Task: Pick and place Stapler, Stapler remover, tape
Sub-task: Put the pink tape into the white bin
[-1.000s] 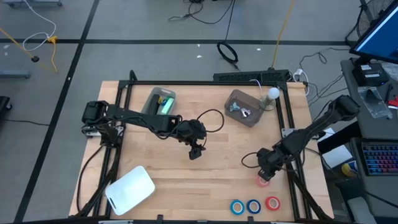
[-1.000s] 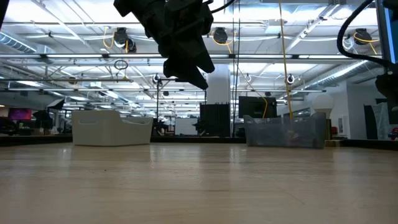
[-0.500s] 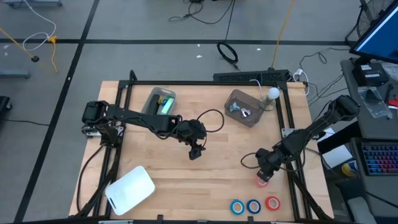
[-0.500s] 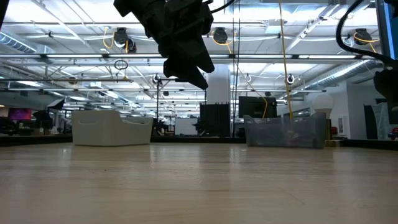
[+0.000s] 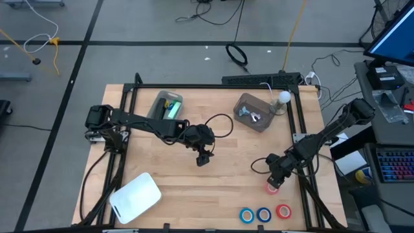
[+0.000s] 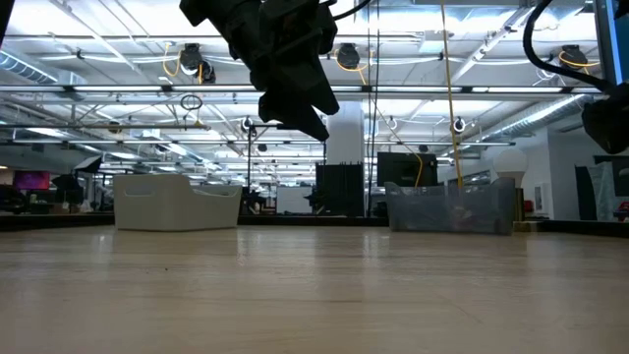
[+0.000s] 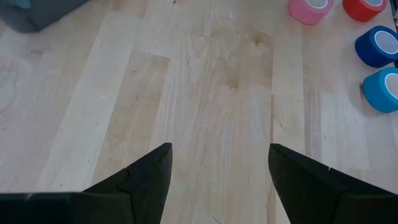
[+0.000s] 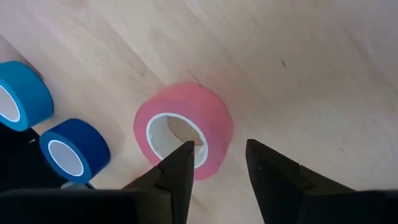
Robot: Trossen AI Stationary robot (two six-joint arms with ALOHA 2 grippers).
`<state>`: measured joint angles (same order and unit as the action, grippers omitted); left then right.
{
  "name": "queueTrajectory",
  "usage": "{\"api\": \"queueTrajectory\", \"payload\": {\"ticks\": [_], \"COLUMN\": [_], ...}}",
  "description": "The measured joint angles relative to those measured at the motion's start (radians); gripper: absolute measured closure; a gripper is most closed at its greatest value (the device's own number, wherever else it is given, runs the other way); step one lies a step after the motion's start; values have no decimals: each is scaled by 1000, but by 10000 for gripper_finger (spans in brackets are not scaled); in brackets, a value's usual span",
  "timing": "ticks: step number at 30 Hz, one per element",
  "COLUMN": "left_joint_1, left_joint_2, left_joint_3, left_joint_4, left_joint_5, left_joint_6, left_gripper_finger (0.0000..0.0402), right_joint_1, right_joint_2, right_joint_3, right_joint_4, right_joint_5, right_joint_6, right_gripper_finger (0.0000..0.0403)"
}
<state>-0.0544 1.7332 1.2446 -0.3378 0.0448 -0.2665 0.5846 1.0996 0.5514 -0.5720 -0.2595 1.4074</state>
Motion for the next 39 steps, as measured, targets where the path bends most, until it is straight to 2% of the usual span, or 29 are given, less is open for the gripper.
{"api": "queueTrajectory", "payload": {"ticks": [7,22,25,32,39], "left_joint_1": [1,3,3,2,0], "left_joint_2": [0,0,0,0,0], "left_joint_3": [0,0,0,0,0], "left_joint_4": [0,0,0,0,67], "left_joint_5": [1,0,-1,0,4], "left_joint_6": [-1,2,2,-1,-29], "left_gripper_finger": [137,137,137,137,137], "right_joint_1": [0,-1,-1,0,-32], "right_joint_2": [23,185,184,137,50], "right_joint_3": [0,7,6,0,-1], "right_joint_4": [12,38,37,32,127], "right_joint_5": [-4,-7,-6,3,25], "right_joint_6": [-16,-50,-59,-86,-93], "right_gripper_finger": [264,267,287,370,370]}}
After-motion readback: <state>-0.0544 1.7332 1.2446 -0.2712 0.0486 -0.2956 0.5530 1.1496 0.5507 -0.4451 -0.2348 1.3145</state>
